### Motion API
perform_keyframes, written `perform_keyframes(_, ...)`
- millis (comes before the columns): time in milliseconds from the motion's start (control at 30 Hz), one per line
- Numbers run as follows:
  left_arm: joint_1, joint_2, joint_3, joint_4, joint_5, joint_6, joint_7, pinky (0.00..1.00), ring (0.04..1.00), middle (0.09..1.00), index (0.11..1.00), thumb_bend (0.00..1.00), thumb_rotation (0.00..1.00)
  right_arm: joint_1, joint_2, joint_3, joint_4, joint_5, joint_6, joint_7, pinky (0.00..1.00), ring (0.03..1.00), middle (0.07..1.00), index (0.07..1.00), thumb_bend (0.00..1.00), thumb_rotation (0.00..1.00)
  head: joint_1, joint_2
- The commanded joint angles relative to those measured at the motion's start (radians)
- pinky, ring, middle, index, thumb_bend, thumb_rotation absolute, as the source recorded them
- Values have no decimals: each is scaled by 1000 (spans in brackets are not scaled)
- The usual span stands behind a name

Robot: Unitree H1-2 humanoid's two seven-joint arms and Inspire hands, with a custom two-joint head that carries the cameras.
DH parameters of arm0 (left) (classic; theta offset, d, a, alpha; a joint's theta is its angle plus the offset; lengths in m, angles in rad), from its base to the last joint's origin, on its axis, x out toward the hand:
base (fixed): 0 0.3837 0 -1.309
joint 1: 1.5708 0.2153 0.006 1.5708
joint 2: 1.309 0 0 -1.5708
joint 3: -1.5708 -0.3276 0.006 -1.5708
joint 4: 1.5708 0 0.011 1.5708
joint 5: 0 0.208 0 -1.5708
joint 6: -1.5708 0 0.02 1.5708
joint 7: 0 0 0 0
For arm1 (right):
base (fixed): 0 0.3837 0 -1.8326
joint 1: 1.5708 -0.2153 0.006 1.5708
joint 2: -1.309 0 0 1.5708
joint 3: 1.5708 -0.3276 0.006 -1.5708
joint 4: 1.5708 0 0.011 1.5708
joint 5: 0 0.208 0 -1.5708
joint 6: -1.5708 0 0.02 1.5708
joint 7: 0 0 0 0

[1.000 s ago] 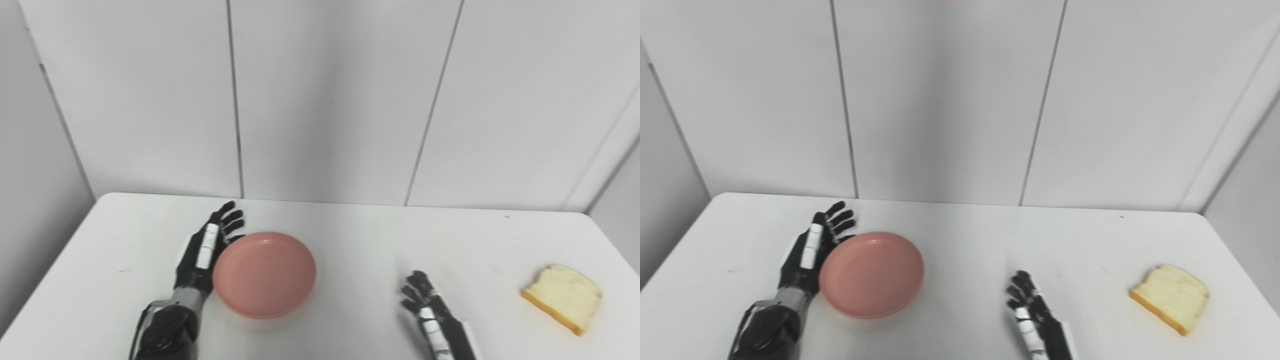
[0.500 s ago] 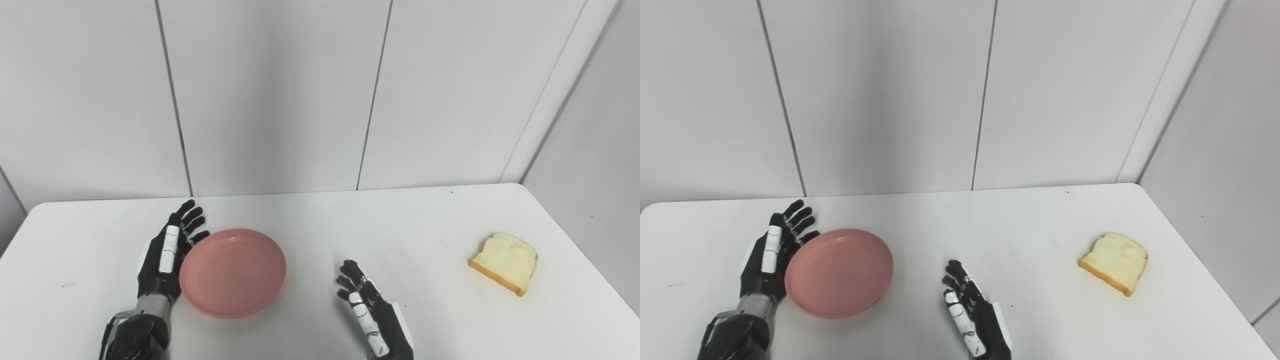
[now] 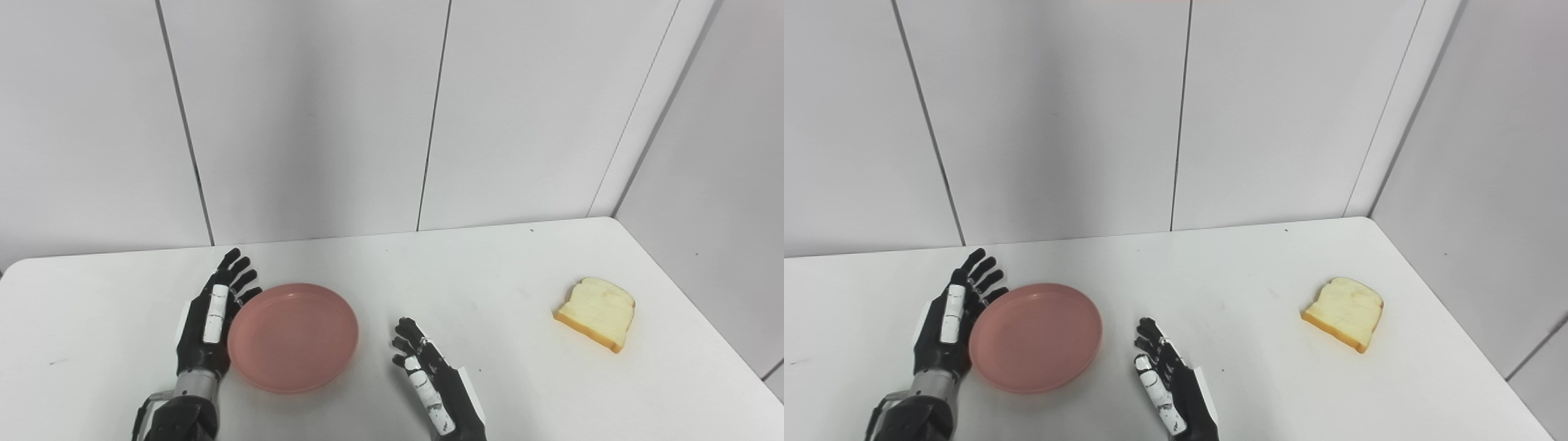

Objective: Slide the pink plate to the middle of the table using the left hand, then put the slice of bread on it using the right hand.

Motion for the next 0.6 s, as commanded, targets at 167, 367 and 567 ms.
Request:
perform_keyframes(167, 28, -16, -17, 17, -2, -12, -17, 789, 868, 896, 886, 965, 857, 3, 22, 12, 28, 0, -17, -7, 854, 878, 903, 886, 748, 803, -13, -4)
perform_keyframes(367, 28, -8, -10, 19, -18, -12, -32, 805, 877, 908, 894, 954, 856, 4, 20, 16, 29, -13, -17, -14, 848, 877, 901, 888, 745, 809, -13, -3)
perform_keyframes(567, 32, -6, 1, 15, -30, 2, -28, 803, 876, 901, 885, 948, 837, 6, 17, 12, 29, 1, -16, -12, 852, 881, 901, 891, 746, 793, -16, -8)
